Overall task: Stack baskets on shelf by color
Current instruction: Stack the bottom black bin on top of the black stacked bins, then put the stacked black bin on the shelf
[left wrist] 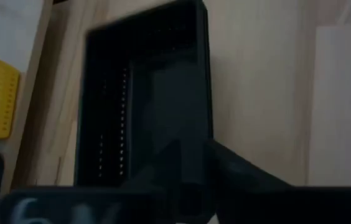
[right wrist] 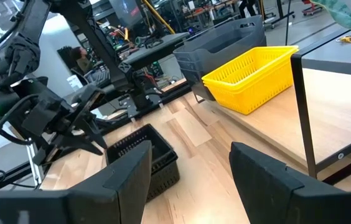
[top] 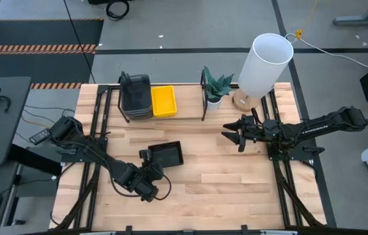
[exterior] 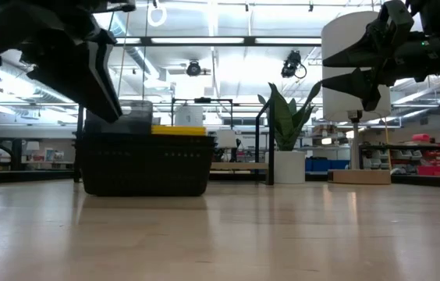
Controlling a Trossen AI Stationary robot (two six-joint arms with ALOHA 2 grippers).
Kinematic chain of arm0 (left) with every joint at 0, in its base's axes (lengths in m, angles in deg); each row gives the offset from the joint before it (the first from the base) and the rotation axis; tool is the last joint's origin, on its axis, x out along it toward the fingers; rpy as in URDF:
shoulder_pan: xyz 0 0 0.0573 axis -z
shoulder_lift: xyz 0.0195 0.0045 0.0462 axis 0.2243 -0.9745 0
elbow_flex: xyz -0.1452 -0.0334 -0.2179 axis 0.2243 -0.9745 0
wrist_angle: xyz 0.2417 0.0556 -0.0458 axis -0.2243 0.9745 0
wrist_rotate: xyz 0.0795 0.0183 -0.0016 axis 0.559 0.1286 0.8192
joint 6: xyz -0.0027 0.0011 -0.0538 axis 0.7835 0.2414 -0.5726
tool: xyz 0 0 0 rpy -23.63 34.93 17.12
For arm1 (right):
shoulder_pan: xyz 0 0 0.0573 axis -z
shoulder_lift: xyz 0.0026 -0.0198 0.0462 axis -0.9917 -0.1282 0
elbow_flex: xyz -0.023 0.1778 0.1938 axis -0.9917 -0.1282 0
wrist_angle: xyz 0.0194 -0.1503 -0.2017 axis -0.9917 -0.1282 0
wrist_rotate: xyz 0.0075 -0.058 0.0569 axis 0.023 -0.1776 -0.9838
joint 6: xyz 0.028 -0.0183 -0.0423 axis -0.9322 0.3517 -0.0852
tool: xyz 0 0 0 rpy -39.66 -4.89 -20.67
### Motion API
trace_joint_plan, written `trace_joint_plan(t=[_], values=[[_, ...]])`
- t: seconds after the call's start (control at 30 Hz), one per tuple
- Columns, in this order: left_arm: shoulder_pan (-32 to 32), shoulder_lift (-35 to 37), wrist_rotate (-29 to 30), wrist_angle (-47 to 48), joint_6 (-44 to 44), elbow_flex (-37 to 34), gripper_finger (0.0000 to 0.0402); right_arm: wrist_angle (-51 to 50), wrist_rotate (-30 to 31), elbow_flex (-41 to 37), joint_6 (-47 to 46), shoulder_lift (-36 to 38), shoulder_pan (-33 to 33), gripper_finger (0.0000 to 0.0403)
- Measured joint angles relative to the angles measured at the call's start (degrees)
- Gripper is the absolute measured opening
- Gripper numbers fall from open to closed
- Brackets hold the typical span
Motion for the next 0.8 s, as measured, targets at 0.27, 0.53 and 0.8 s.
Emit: trace_joint_plan(t=[0.27, 0.53, 0.8], values=[[-2.24, 0.00, -4.40, -0.37, -1.21, 3.06, 0.0158, -0.01, 0.02, 0.00, 0.00, 0.00, 0.00, 0.0221], [-7.64, -1.15, -9.25, -9.31, -7.13, 3.65, 0.0172, 0.01, 0.00, 0.00, 0.00, 0.00, 0.00, 0.0221], [-9.94, -4.95, -10.46, -16.89, 1.76, 3.65, 0.0202, 0.10, 0.02, 0.00, 0.00, 0.00, 0.00, 0.0221]])
